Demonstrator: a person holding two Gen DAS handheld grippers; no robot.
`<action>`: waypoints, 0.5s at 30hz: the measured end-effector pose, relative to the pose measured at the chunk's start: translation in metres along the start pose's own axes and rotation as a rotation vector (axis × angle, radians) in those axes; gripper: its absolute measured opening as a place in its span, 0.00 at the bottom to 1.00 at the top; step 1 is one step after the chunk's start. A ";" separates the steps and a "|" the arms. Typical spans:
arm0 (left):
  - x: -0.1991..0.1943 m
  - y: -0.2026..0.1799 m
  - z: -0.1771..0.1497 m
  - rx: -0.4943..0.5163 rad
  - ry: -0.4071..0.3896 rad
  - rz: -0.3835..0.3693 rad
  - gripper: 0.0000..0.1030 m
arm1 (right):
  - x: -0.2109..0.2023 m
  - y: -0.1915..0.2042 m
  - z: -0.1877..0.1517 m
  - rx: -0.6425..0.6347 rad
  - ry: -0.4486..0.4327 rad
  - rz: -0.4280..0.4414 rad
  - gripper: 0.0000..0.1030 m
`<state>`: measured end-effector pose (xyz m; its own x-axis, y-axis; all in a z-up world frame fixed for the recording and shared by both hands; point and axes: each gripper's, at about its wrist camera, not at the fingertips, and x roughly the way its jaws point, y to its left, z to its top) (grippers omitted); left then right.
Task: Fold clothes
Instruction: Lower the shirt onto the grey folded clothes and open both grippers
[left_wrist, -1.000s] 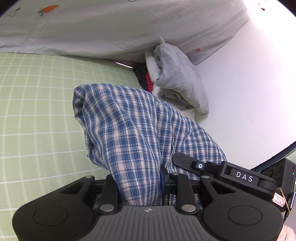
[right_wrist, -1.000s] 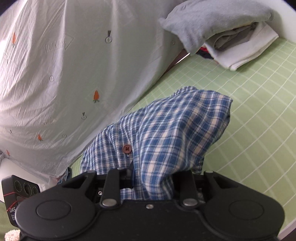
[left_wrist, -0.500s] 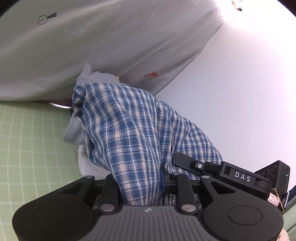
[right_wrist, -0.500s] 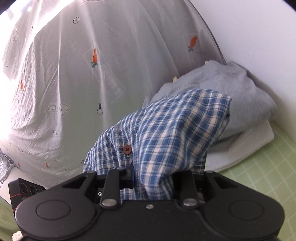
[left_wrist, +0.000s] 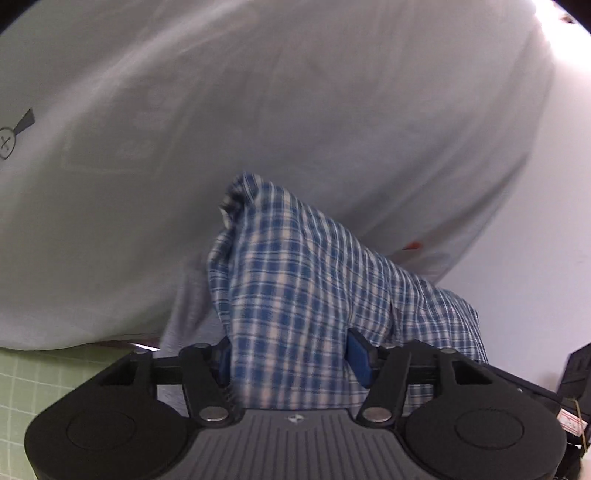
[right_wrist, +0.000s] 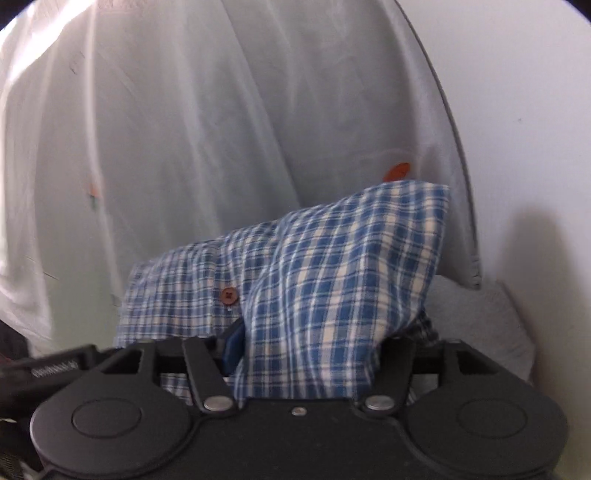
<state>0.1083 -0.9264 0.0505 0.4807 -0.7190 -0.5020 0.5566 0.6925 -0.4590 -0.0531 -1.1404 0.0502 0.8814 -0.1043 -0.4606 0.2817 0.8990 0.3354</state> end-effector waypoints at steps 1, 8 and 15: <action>0.007 0.006 0.000 -0.009 0.003 0.019 0.72 | 0.010 0.002 -0.001 -0.048 0.005 -0.064 0.79; 0.020 0.011 -0.012 -0.020 -0.011 0.062 0.87 | -0.010 0.026 -0.006 -0.226 -0.184 -0.317 0.94; 0.035 0.023 -0.009 -0.053 0.005 0.091 1.00 | -0.018 0.026 -0.012 -0.139 -0.222 -0.237 0.93</action>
